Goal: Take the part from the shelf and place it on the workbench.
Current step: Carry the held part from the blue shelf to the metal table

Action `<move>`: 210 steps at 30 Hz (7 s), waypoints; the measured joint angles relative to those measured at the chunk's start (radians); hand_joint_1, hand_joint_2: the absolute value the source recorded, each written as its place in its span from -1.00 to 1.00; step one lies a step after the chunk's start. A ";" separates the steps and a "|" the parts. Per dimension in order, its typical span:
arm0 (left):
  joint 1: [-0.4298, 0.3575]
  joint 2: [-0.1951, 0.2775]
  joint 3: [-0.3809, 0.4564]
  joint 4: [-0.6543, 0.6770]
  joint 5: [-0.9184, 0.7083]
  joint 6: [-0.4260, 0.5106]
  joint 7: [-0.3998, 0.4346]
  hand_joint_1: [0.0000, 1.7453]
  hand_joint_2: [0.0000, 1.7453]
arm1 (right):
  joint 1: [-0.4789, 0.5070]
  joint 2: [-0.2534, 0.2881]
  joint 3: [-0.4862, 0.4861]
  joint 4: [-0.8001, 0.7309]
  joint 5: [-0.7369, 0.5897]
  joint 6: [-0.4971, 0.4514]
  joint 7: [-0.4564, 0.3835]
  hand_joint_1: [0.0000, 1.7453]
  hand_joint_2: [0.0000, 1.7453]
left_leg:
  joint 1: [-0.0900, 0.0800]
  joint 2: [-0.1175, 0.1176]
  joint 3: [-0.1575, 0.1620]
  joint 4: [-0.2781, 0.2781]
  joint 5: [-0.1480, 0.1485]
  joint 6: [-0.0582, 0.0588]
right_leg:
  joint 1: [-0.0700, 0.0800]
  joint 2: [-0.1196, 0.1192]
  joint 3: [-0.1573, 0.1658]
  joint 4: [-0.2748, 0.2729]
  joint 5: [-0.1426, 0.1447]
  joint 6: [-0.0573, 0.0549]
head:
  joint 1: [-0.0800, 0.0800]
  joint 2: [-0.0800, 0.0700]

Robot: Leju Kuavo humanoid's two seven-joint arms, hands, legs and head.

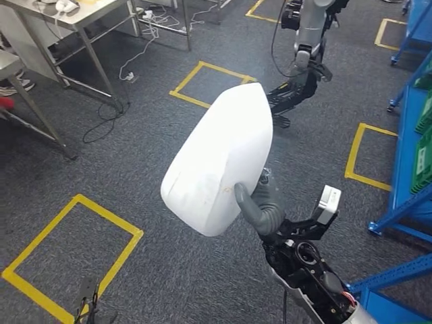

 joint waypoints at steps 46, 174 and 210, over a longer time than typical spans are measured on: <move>0.009 -0.023 -0.009 -0.008 0.012 -0.020 -0.023 -1.00 1.00 | 0.022 -0.009 -0.011 -0.022 -0.003 0.037 0.000 1.00 1.00 | -0.002 0.182 -0.018 0.007 0.006 -0.016 | 0.002 -0.190 0.042 -0.023 -0.024 0.013 | -0.048 0.000; 0.007 -0.004 0.051 -0.025 -0.008 -0.076 -0.022 -1.00 1.00 | 0.004 -0.004 0.004 0.043 -0.041 0.012 0.001 1.00 1.00 | 0.003 0.130 0.032 -0.012 -0.030 0.032 | -0.008 -0.092 -0.086 0.230 -0.134 0.034 | -0.004 0.000; 0.015 -0.007 0.050 -0.025 -0.005 -0.068 -0.018 -1.00 1.00 | 0.018 -0.014 0.005 0.032 -0.048 0.015 -0.001 1.00 1.00 | -0.011 0.117 0.134 -0.003 -0.116 0.033 | 0.003 -0.084 -0.103 0.102 -0.047 0.019 | -0.003 0.000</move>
